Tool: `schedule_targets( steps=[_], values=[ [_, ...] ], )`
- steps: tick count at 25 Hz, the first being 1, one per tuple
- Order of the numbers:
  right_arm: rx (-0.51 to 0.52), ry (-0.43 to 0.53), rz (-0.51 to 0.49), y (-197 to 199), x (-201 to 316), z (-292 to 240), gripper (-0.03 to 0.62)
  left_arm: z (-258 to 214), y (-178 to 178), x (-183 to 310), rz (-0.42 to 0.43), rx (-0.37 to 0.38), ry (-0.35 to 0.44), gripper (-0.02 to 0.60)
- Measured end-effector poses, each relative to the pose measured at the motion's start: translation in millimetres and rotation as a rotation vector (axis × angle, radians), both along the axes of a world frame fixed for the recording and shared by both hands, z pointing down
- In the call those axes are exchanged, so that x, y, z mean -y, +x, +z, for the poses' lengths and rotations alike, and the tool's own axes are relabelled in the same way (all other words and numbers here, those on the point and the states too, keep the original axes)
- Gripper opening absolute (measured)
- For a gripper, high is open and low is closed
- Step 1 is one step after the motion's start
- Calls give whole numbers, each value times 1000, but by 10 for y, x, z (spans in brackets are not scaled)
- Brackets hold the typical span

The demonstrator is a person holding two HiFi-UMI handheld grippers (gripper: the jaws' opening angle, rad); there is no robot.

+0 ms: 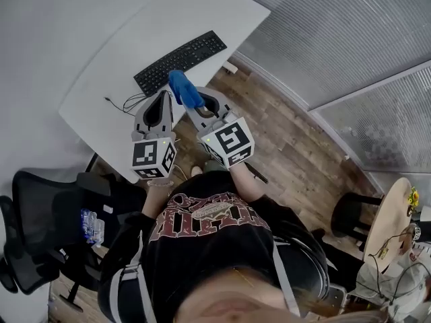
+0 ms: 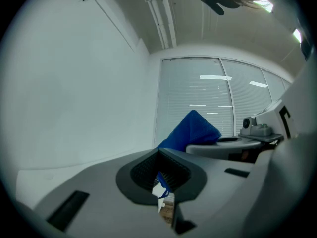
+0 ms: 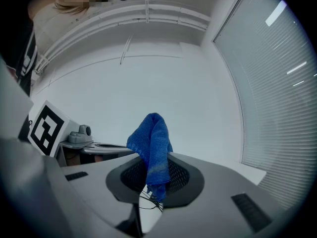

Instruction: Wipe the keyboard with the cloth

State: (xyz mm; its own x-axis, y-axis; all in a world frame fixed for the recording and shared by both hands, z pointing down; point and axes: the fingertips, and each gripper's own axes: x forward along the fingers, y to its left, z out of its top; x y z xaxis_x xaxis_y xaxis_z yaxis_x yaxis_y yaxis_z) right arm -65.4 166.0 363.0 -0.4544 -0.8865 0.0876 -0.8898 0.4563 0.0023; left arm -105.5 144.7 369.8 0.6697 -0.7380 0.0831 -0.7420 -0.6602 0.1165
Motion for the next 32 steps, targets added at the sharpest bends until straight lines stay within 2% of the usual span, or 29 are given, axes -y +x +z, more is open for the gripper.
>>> schedule_targets(
  steps=[8, 23, 32],
  values=[
    [8, -4, -34, 160, 427, -6, 57, 1, 172, 395, -31, 14, -4, 35],
    [11, -7, -179, 694, 1192, 31, 57, 54, 704, 1113, -172, 31, -12, 35],
    [5, -34, -257, 818, 1413, 171, 57, 179, 769, 1288, -263, 38, -26, 37]
  ],
)
